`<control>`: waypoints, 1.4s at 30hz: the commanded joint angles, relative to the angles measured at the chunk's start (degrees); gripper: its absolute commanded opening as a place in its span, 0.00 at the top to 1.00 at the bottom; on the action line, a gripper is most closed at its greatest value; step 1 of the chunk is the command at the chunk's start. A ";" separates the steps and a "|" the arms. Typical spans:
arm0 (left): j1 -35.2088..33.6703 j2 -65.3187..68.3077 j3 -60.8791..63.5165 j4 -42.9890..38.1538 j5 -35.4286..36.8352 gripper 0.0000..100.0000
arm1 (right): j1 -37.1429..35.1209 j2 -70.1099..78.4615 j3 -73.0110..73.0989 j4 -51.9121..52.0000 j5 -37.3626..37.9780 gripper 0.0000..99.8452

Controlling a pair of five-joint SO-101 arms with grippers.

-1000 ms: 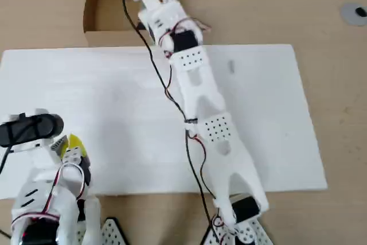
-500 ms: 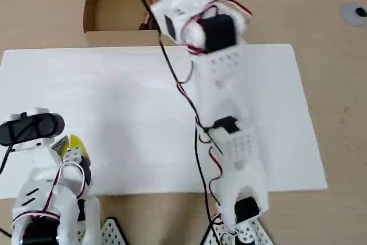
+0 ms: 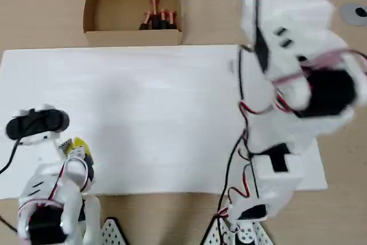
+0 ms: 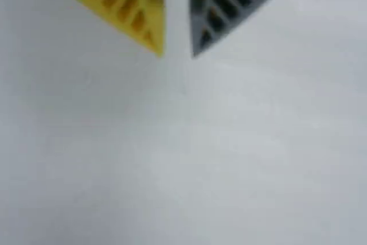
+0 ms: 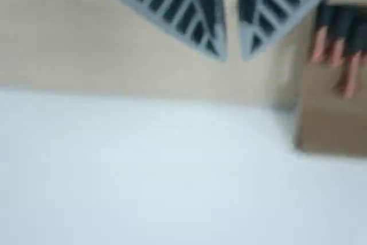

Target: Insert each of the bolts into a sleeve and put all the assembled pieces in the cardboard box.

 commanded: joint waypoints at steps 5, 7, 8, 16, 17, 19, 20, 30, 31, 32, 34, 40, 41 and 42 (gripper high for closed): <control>-0.62 -0.31 11.87 -5.98 0.00 0.97 | 3.03 -20.26 25.01 0.88 -0.44 0.99; -0.62 -0.31 13.63 -6.86 0.18 0.97 | 2.95 -27.38 37.32 0.79 -0.44 0.99; -0.62 -0.31 14.33 -6.86 0.26 0.97 | 2.95 -30.90 43.82 0.79 -0.44 0.99; -0.62 -0.22 16.88 -8.26 0.26 0.97 | 3.21 -55.34 96.66 -2.20 -0.44 0.99; -0.62 -0.22 16.97 -8.44 0.26 0.97 | 3.30 -57.98 102.20 -4.04 -0.44 0.99; -0.62 -0.22 16.97 -8.44 0.26 0.97 | 3.30 -63.69 112.66 -8.18 -0.44 0.99; -0.62 -0.22 16.97 -8.44 0.26 0.97 | 3.30 -66.59 117.93 -9.93 -0.44 0.99; -0.53 -0.13 16.97 -8.44 0.18 0.97 | 3.30 -100.26 156.70 -30.33 -0.09 0.99; -0.53 -0.13 16.97 -8.44 0.18 0.97 | 3.30 -103.78 159.08 -32.18 -0.09 0.99; -0.53 -0.13 16.97 -8.44 0.26 0.97 | 3.03 -107.38 161.80 -33.67 -0.09 0.99; -0.53 -0.13 16.97 -8.44 0.26 0.97 | 3.03 -114.07 168.04 -35.78 0.00 0.99; -0.26 -0.13 17.23 -8.53 0.26 0.97 | 3.30 -122.68 182.02 -35.96 0.00 0.99; -0.26 -0.13 17.49 -9.05 0.26 0.97 | 3.30 -121.89 182.73 -35.96 0.00 0.99; -0.26 -0.13 18.73 -9.49 0.26 0.97 | 3.30 -121.63 183.25 -35.96 0.00 0.99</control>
